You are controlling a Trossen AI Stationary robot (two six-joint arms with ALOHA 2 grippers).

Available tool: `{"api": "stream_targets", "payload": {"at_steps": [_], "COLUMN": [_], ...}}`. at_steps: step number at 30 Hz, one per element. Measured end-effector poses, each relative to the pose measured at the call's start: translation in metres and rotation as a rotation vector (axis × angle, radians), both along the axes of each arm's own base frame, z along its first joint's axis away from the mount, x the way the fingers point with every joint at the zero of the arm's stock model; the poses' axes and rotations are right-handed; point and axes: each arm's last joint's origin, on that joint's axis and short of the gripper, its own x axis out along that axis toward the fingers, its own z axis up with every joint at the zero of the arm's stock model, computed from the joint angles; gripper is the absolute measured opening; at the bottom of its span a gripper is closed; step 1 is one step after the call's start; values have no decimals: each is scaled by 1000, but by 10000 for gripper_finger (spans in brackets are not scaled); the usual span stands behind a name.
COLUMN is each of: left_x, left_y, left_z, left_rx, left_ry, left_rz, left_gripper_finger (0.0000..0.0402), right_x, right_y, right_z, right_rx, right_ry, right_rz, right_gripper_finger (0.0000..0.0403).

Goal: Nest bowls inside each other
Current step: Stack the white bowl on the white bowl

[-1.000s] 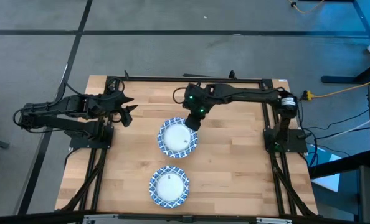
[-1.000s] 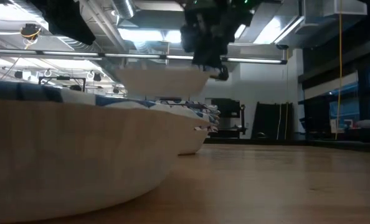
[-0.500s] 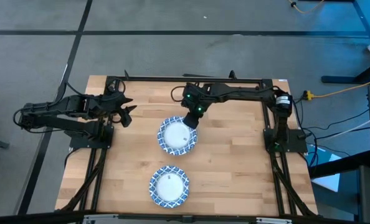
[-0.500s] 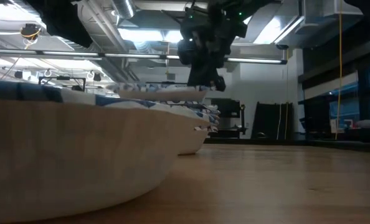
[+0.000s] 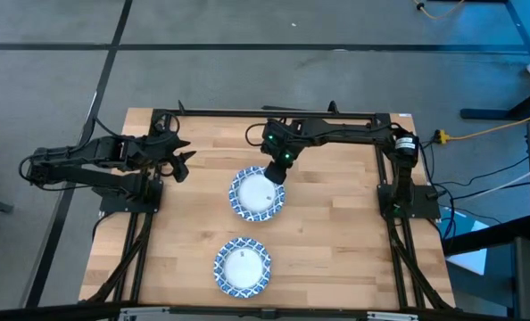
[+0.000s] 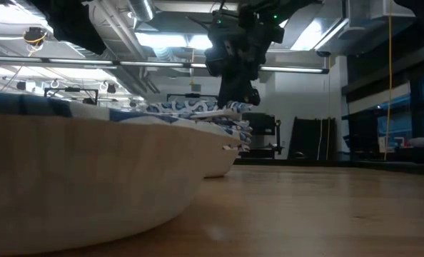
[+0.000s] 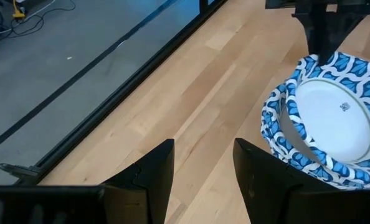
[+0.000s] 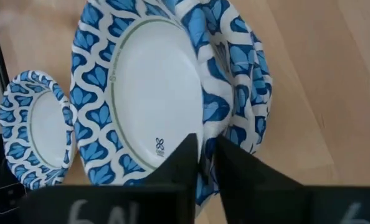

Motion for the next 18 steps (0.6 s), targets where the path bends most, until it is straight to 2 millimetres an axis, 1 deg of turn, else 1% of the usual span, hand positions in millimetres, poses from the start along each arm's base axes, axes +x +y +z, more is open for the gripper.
{"api": "stream_targets", "payload": {"at_steps": [3,6,9,12,15,17,18], "left_x": [0,0,0,0,0,0,0], "left_y": [0,0,0,0,0,0,0], "left_z": [0,0,0,0,0,0,0], "left_rx": [0,0,0,0,0,0,0], "left_ry": [0,0,-1,0,-1,-1,-1], "left_rz": [0,0,1,1,0,0,0], "left_gripper_finger": [159,159,159,159,159,159,159], "right_x": [0,0,0,-2,-3,-4,-4], "right_y": [0,0,-2,-5,-9,-12,-13], "right_z": [0,0,-1,2,16,31,41], "right_rx": [-1,-4,-86,-188,-276,-371,-428], "right_ry": [-1,0,18,28,9,-3,-20], "right_rz": [2,0,-24,-34,-40,-36,-45], "right_gripper_finger": [77,117,153,176,188,190,190]}}
